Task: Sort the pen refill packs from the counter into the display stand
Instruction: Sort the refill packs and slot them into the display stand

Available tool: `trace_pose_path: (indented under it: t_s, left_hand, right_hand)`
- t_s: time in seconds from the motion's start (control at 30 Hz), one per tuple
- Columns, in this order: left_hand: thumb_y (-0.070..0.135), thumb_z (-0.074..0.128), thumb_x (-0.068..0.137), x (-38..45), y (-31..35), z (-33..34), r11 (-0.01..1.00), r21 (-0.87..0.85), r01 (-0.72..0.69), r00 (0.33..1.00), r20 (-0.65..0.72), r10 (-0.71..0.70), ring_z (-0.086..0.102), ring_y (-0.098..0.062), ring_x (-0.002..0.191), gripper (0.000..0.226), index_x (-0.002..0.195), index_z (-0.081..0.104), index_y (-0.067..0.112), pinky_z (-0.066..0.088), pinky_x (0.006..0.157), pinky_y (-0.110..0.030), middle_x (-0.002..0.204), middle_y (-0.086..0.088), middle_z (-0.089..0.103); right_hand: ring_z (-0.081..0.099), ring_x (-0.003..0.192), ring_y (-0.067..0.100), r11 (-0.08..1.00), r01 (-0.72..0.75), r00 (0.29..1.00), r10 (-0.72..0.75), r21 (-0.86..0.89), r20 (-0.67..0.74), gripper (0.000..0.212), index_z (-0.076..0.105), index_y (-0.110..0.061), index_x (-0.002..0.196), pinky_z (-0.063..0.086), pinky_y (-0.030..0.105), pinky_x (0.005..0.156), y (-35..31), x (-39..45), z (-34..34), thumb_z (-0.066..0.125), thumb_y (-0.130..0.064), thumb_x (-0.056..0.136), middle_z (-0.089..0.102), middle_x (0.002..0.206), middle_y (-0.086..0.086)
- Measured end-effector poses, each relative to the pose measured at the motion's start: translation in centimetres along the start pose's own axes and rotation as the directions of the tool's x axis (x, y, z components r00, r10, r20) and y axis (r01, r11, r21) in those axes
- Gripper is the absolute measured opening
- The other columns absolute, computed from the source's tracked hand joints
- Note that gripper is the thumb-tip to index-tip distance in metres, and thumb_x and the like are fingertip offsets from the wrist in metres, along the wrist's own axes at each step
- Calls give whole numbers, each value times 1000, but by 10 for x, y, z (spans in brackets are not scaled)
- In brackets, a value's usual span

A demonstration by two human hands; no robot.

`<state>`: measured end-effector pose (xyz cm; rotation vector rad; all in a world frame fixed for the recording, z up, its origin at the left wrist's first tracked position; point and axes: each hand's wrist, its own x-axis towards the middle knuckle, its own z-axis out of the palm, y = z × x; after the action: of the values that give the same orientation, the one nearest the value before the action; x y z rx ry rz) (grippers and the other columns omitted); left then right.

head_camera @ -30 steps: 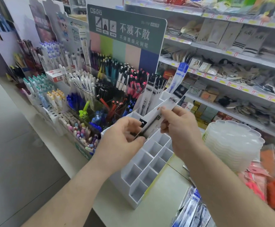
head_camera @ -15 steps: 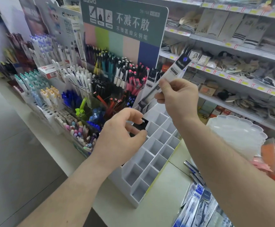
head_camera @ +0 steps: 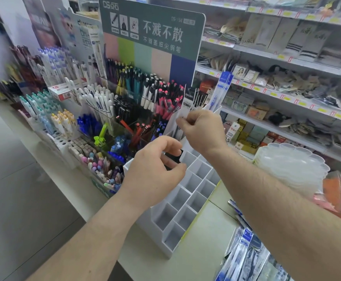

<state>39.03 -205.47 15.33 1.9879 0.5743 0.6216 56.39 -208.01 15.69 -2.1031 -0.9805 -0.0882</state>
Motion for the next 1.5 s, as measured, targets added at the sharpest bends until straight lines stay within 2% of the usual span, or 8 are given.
trace_pose_path:
  t_s: [0.4,0.57,0.7,1.03,1.2,1.27,1.37,1.5]
  left_hand:
    - [12,73,82,0,-3,16,999,-31,-8,999,46,9,65,-1,76,28,97,60,32,49,66,-10,92,14,65]
    - [16,73,82,-2,-8,32,999,-35,1,993,116,3,64,-1,74,27,94,58,35,51,68,-14,90,18,65]
    - [16,71,82,-13,-20,68,999,3,33,966,258,-32,62,0,75,29,94,55,37,50,68,-15,92,18,64]
    - [39,62,89,-56,-100,190,844,531,-79,650,669,-361,58,-18,101,45,128,51,21,46,81,-28,115,3,62]
    - [76,60,75,-58,-109,244,754,654,-62,626,614,-481,55,-30,118,89,136,41,14,49,92,-40,132,-8,51]
    - [86,60,66,-57,-103,265,739,673,-13,610,591,-528,49,-31,126,108,142,33,13,48,95,-42,138,-9,43]
    - [87,65,59,-58,-94,289,717,697,3,599,573,-559,42,-31,131,123,147,26,10,44,96,-43,142,-12,35]
    - [69,79,60,-54,-92,302,719,694,24,583,575,-574,48,-30,127,114,141,28,7,46,95,-40,136,-12,44]
  right_hand:
    - [56,61,24,977,-7,987,41,-213,155,47,51,-15,55,48,32,57,-5,0,-1,64,-41,92,54,56,2]
    - [56,54,17,988,-140,984,146,-61,99,50,64,-5,64,48,34,56,10,-26,-25,71,-49,86,62,58,6]
    - [34,40,10,952,-301,953,298,50,60,55,52,-6,50,33,28,49,48,-77,-39,71,-43,86,39,40,-6]
    - [43,44,18,639,-736,668,740,224,81,44,58,12,77,39,26,47,149,-219,-87,68,-28,92,47,58,12]
    - [55,59,18,556,-830,556,831,37,-2,32,59,-7,69,50,36,64,177,-267,-85,66,-32,90,56,61,-1]
    - [61,77,15,560,-821,565,825,-115,-18,17,67,-20,88,48,32,67,179,-280,-82,62,-36,91,65,85,-5]
    - [58,100,17,599,-733,628,778,-323,15,32,63,-31,127,49,34,81,183,-298,-73,58,-38,96,54,121,-4]
    - [54,103,23,590,-616,616,774,-523,147,47,46,-42,143,44,32,77,190,-313,-64,56,-37,97,40,123,3]
